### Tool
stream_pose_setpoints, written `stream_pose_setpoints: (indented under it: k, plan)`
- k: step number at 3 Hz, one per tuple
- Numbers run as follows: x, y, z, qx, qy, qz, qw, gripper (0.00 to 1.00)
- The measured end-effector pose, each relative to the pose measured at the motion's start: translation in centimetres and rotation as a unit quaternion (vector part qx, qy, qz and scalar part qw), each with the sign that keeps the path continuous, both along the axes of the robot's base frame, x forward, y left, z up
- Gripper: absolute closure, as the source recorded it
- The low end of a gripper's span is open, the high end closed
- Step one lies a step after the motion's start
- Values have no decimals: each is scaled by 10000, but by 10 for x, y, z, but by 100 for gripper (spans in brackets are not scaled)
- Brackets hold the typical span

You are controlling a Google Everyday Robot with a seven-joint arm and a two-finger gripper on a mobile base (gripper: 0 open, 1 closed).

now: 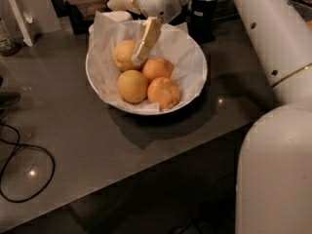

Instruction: Pick orange from white bowl

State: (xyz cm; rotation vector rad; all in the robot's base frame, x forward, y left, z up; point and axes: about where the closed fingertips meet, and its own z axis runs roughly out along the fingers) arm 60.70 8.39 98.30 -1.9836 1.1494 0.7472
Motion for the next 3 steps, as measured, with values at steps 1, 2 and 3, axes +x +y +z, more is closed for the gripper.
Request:
stream_pose_setpoints:
  k: [1,2,3]
  plan:
    - [3,17,2,323,88,275,9991,11]
    - [7,6,-12,-50,119,92,9999,15]
    - [13,-24,-28,-567,97,-351,9977,14]
